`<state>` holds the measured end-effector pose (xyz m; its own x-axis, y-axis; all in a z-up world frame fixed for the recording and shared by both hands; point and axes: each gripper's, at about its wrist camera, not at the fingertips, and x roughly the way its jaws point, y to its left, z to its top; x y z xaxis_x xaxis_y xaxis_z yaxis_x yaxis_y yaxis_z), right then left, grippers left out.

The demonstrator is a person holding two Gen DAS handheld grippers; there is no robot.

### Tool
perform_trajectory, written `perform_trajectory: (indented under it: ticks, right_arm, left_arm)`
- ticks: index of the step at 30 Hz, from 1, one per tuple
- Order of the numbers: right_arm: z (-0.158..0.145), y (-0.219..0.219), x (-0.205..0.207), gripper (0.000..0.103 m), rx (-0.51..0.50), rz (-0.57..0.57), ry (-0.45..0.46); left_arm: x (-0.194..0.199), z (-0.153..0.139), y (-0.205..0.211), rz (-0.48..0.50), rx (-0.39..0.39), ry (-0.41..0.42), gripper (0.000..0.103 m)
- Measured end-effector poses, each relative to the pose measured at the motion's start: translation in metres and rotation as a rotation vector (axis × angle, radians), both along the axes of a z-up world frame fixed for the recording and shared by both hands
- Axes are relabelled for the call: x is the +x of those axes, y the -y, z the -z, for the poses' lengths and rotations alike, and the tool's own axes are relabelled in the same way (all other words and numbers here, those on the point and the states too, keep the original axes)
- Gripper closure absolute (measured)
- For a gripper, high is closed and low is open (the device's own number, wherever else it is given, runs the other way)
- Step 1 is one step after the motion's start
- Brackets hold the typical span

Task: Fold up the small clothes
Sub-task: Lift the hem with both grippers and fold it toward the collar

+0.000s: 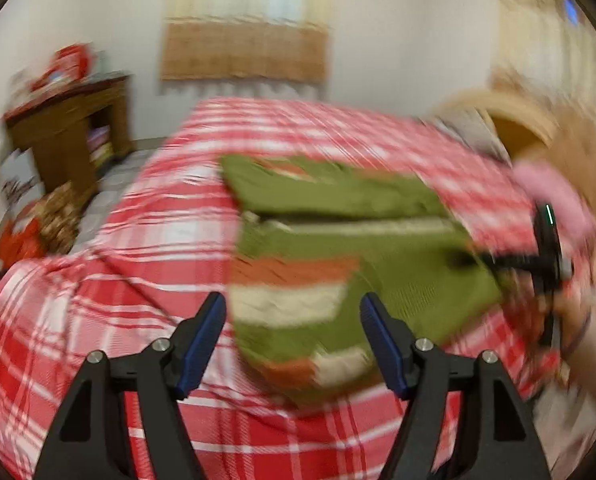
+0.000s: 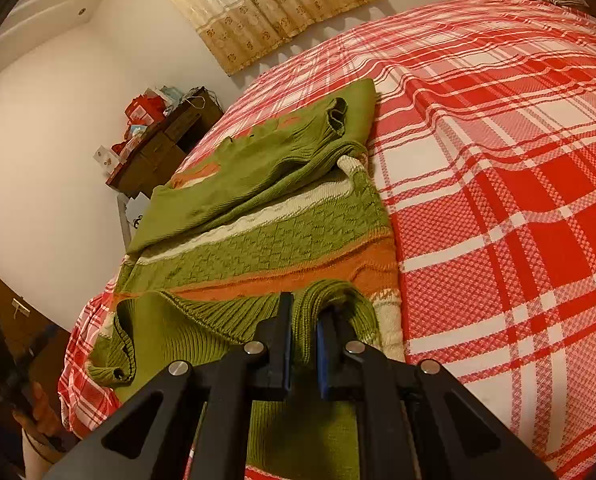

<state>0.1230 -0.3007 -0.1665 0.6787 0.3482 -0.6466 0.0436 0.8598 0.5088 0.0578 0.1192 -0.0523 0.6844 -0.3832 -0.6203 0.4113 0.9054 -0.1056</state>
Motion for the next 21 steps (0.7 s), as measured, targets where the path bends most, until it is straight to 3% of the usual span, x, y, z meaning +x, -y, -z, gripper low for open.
perform_trajectory:
  ticks: [4,7,9,11,12,13,16,19,21]
  right_arm:
    - [0.0,0.002,0.003,0.094,0.013,0.0,-0.007]
    - [0.0,0.002,0.005,0.094,0.013,-0.002,-0.013]
    - [0.0,0.003,0.005,0.094,0.02,-0.002,-0.016]
    - [0.001,0.004,0.005,0.093,0.032,0.001,-0.016]
    - [0.001,0.005,0.005,0.093,0.035,0.001,-0.016]
    - [0.001,0.004,0.005,0.093,0.036,0.001,-0.016]
    - [0.001,0.005,0.005,0.093,0.041,0.0,-0.014]
    - [0.005,0.009,0.004,0.093,0.085,0.006,-0.005]
    - [0.008,0.013,0.003,0.093,0.124,0.015,0.001]
  left_arm:
    - [-0.023,0.012,0.046,0.21,0.167,0.047,0.024]
    - [-0.029,0.023,0.078,0.27,0.34,0.144,0.022]
    - [-0.019,0.032,0.085,0.274,0.378,0.136,0.023]
    - [0.005,0.042,0.079,0.28,0.308,0.016,0.045]
    - [0.019,0.046,0.073,0.272,0.247,-0.059,0.071]
    - [0.032,0.05,0.065,0.247,0.182,-0.122,0.085]
    - [0.054,0.051,0.036,0.139,-0.018,-0.207,0.091]
    - [0.073,0.05,-0.001,-0.032,-0.196,-0.258,0.092]
    - [0.075,0.052,-0.011,-0.051,-0.249,-0.284,0.095]
